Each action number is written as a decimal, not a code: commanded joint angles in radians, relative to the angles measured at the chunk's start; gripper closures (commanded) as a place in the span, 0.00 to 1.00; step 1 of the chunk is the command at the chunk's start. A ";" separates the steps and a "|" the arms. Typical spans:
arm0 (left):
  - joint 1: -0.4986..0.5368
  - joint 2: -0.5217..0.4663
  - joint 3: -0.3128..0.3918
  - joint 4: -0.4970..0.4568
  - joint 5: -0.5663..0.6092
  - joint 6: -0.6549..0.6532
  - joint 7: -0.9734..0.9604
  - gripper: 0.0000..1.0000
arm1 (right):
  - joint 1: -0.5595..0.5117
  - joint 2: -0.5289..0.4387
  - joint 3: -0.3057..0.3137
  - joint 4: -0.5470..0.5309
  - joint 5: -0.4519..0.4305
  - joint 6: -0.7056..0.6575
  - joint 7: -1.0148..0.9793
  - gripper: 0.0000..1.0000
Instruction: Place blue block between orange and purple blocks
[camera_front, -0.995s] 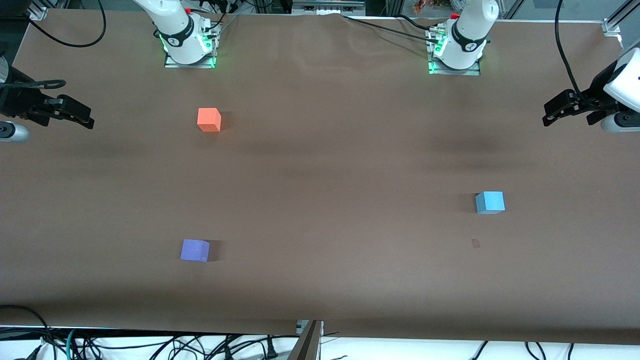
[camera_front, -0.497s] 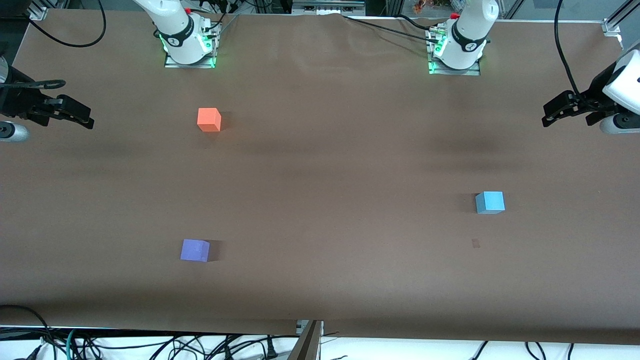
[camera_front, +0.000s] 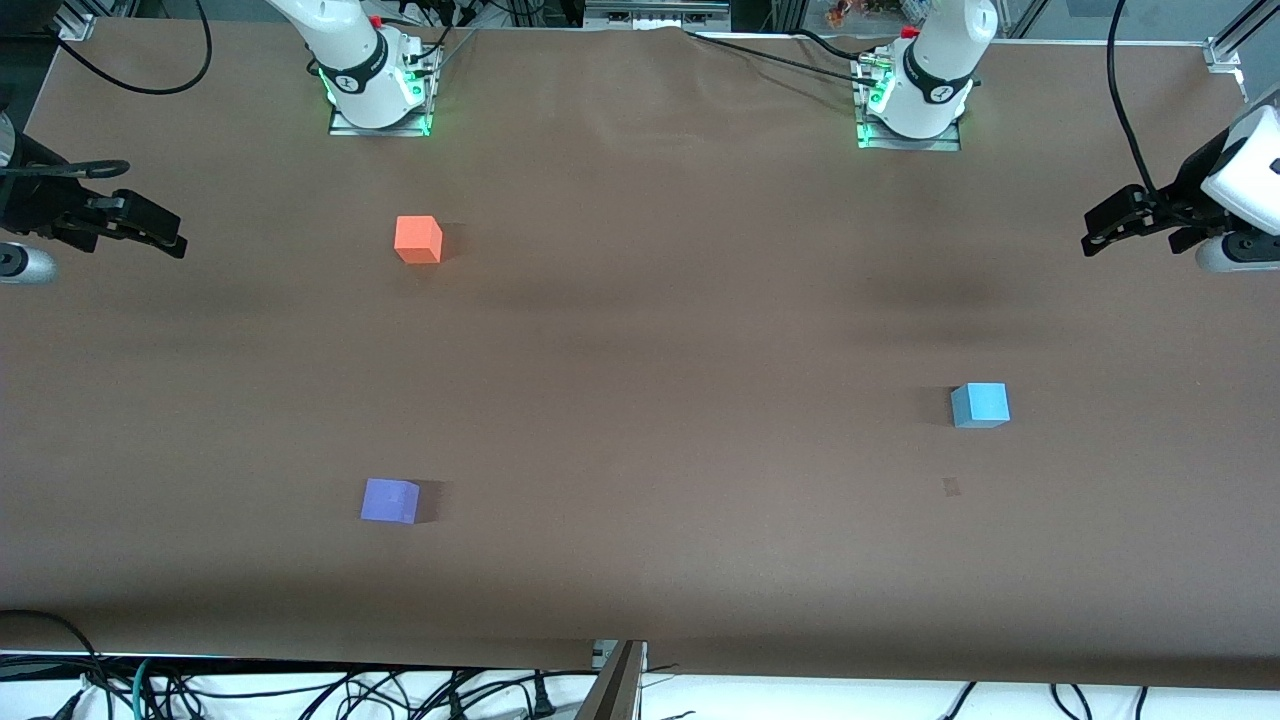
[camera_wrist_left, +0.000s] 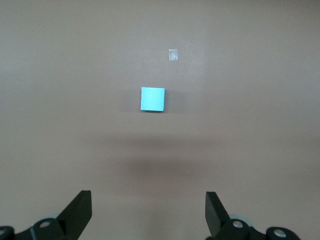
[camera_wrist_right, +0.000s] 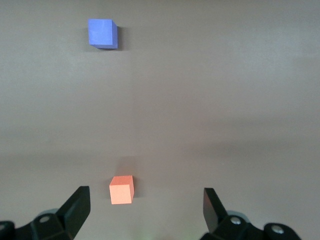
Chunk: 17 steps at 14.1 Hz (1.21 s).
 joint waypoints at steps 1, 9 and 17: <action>0.007 0.000 0.001 0.002 -0.020 -0.023 0.007 0.00 | -0.012 -0.004 0.008 0.000 -0.007 0.002 -0.014 0.00; 0.012 0.131 -0.001 -0.019 -0.018 0.055 -0.001 0.00 | -0.012 -0.004 0.008 0.000 -0.007 0.002 -0.013 0.00; 0.027 0.346 -0.004 -0.271 -0.009 0.526 0.002 0.00 | -0.012 -0.004 0.008 0.000 -0.004 0.003 -0.013 0.00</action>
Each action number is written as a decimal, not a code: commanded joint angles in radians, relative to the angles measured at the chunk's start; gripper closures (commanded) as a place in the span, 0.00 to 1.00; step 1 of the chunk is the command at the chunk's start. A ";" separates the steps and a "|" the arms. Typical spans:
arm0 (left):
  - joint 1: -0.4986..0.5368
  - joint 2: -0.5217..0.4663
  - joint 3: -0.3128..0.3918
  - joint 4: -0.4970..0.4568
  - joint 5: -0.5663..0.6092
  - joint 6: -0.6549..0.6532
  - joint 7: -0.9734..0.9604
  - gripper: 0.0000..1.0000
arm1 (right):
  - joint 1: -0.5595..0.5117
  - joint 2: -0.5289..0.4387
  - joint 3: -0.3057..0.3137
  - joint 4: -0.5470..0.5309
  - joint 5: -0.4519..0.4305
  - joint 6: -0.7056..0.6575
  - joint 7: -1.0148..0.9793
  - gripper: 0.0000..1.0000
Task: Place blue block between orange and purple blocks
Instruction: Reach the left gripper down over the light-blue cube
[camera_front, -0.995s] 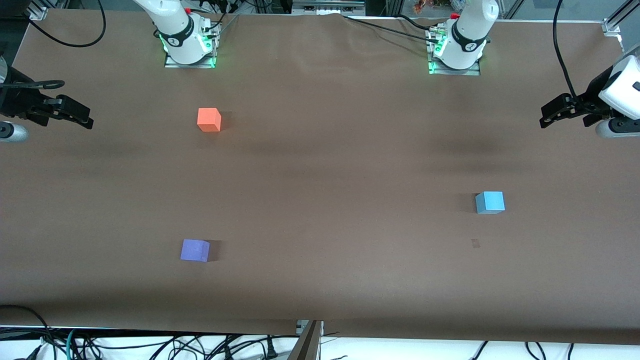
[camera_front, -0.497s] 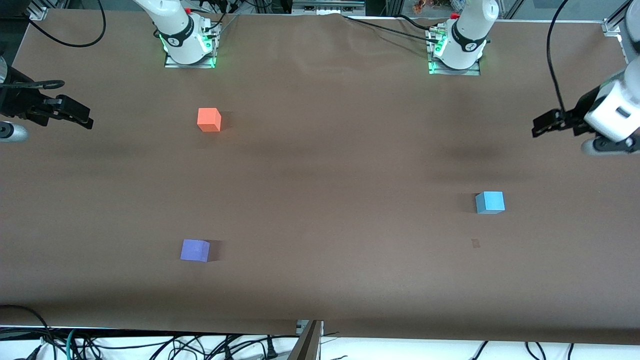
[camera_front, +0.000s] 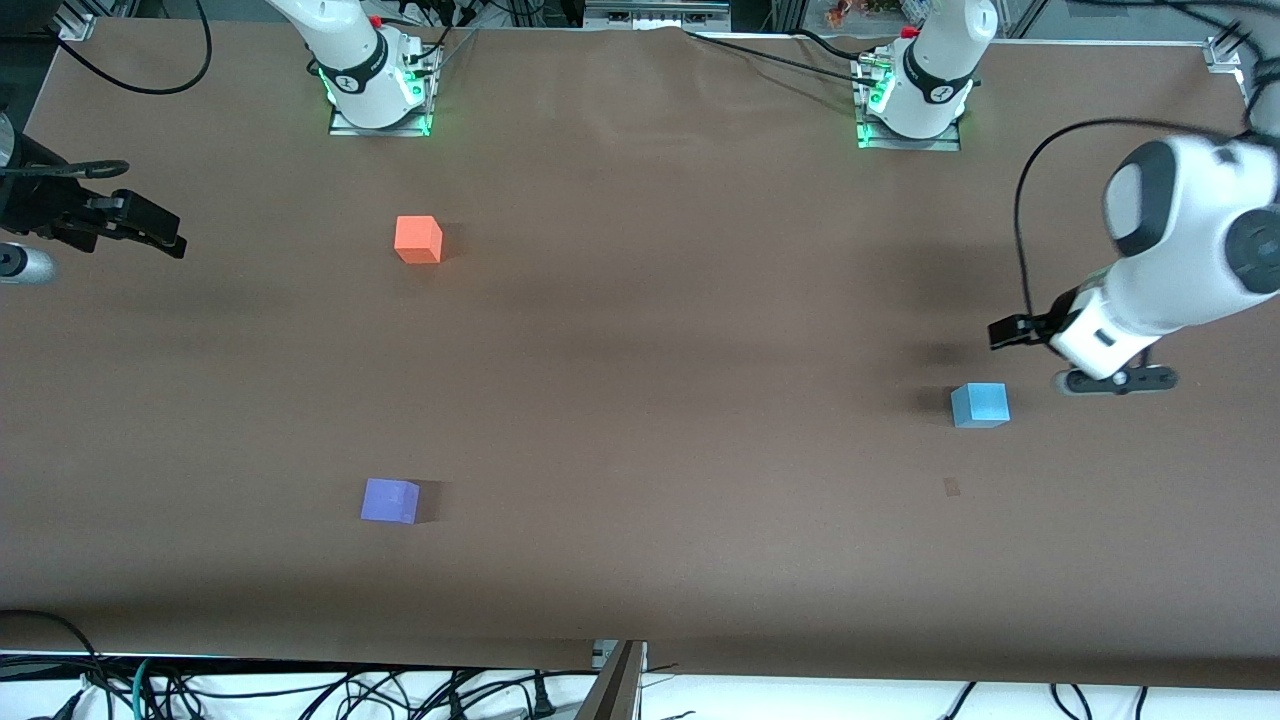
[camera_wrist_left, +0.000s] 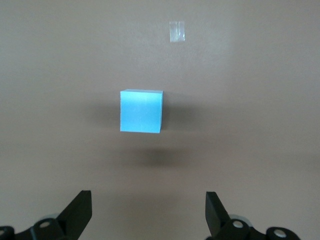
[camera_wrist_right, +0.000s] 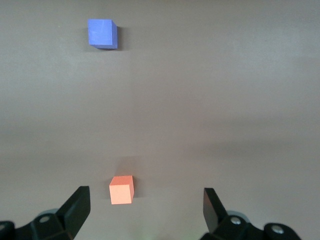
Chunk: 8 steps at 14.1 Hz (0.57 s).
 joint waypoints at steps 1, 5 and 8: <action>0.032 0.104 -0.004 0.005 -0.012 0.112 0.013 0.00 | -0.011 -0.004 0.008 0.000 -0.004 0.002 -0.013 0.00; 0.035 0.195 -0.006 0.008 -0.017 0.238 0.016 0.00 | -0.011 -0.004 0.008 0.000 -0.004 0.003 -0.013 0.00; 0.038 0.222 -0.004 0.010 -0.017 0.286 0.018 0.00 | -0.011 -0.004 0.008 0.000 -0.004 0.003 -0.013 0.00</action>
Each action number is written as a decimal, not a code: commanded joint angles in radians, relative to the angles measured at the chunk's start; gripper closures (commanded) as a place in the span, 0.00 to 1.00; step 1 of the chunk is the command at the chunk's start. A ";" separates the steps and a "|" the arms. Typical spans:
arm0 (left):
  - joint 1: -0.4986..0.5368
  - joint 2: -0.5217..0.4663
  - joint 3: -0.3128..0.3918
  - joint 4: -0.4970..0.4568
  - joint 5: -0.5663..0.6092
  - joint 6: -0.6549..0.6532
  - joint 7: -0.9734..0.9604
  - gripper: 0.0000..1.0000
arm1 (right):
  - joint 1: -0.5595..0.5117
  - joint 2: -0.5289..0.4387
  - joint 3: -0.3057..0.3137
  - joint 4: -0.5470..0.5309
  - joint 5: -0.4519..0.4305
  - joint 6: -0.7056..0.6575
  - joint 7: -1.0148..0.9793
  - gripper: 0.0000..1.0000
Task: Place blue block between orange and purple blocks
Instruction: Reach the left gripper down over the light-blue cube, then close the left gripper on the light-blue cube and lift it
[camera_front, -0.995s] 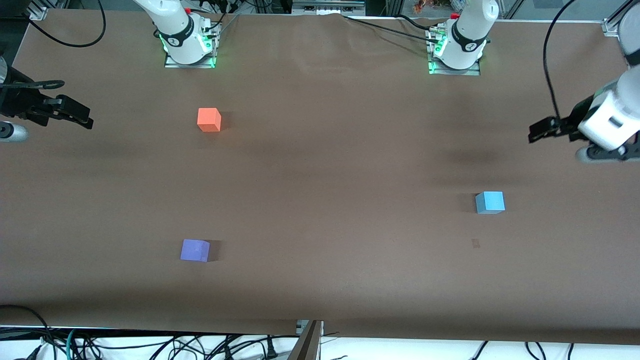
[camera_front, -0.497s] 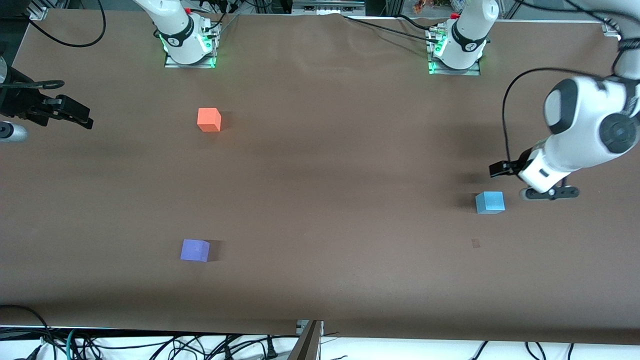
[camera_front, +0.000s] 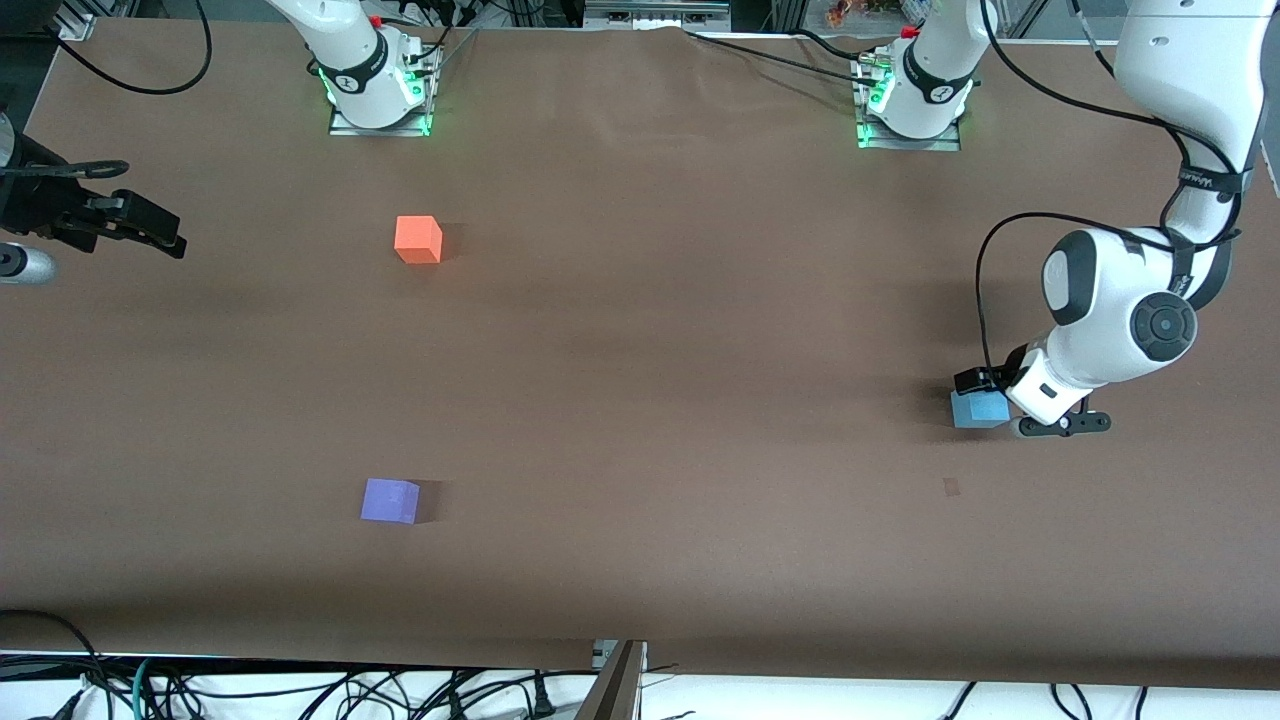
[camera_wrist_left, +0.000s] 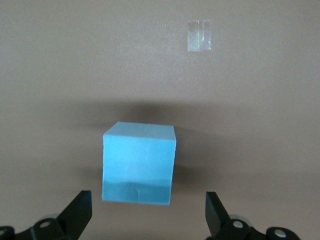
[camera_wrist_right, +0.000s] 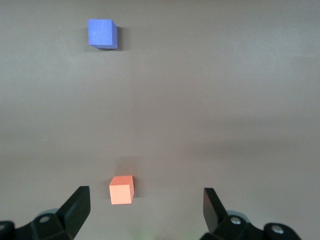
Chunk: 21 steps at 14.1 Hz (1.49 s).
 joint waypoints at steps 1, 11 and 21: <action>0.009 0.023 -0.005 0.019 -0.017 0.034 0.017 0.00 | -0.011 -0.004 0.008 0.000 -0.004 0.001 -0.013 0.00; 0.010 0.105 -0.005 0.021 -0.003 0.113 0.056 1.00 | -0.013 -0.004 0.008 0.000 -0.007 0.003 -0.013 0.00; -0.104 0.114 -0.204 0.114 -0.018 0.052 -0.075 1.00 | -0.013 -0.004 0.008 0.000 -0.004 0.003 -0.013 0.00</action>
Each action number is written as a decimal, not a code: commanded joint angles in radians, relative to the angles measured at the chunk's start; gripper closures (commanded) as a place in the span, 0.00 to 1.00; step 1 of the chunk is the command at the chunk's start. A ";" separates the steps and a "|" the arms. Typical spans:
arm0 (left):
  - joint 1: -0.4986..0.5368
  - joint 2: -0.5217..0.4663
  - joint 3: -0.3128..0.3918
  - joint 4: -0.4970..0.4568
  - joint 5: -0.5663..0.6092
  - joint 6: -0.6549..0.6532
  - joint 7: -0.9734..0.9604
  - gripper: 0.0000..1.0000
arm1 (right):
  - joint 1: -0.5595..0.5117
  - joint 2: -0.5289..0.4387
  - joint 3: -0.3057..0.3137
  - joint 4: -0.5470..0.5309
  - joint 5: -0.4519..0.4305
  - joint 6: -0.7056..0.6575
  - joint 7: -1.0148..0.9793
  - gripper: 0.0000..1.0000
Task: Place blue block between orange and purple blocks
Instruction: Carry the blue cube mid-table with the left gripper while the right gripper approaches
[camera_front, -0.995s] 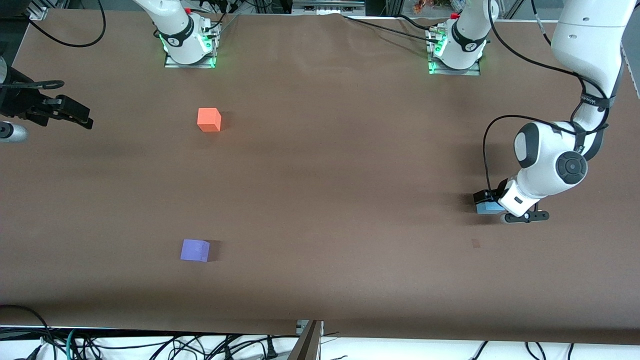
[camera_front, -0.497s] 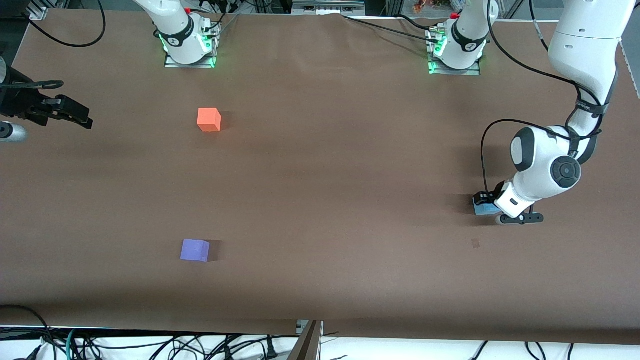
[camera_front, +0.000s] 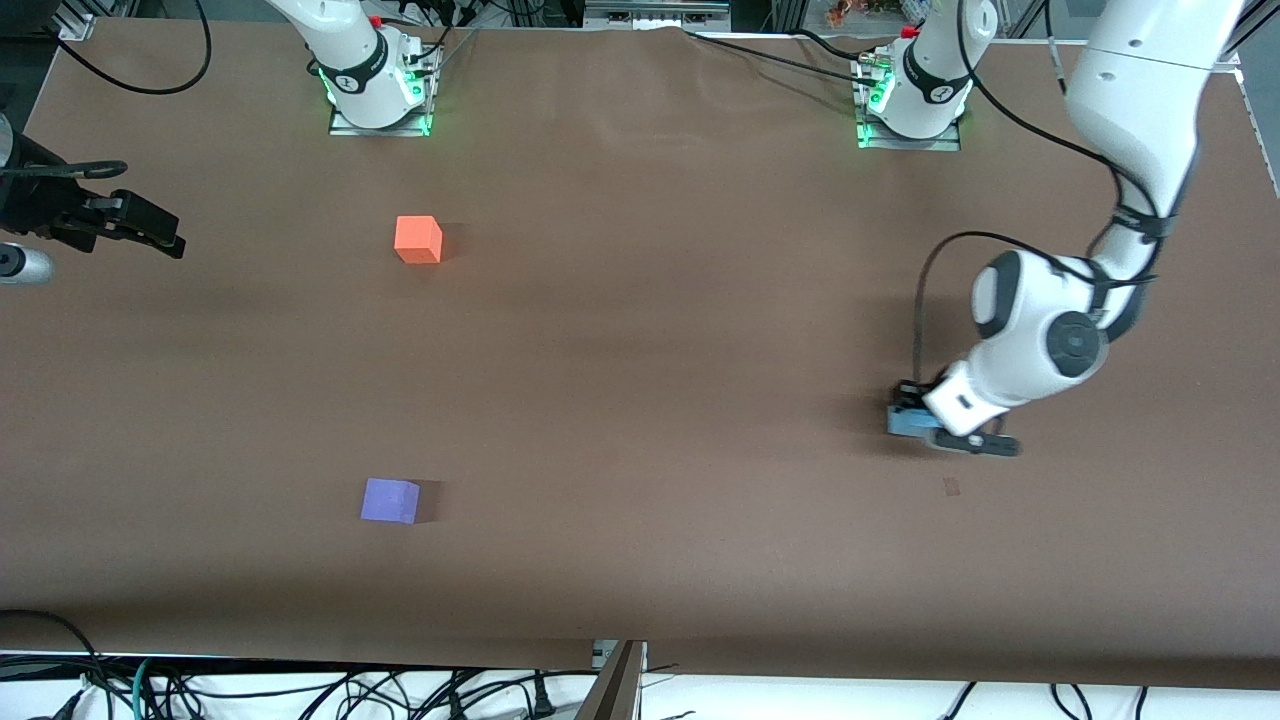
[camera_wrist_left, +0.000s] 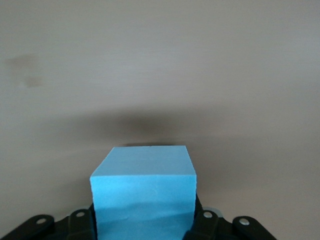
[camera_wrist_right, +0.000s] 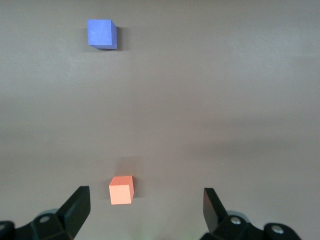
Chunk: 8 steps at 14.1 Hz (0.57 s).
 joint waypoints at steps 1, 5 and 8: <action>-0.125 0.022 -0.001 0.064 -0.018 -0.023 -0.158 1.00 | -0.011 -0.004 0.007 0.000 -0.004 0.003 -0.013 0.00; -0.382 0.186 0.006 0.302 -0.007 -0.023 -0.504 1.00 | -0.011 -0.004 0.007 0.000 -0.002 0.003 -0.013 0.00; -0.519 0.322 0.020 0.489 -0.006 -0.024 -0.609 1.00 | -0.009 0.003 0.008 0.003 -0.009 0.006 -0.014 0.00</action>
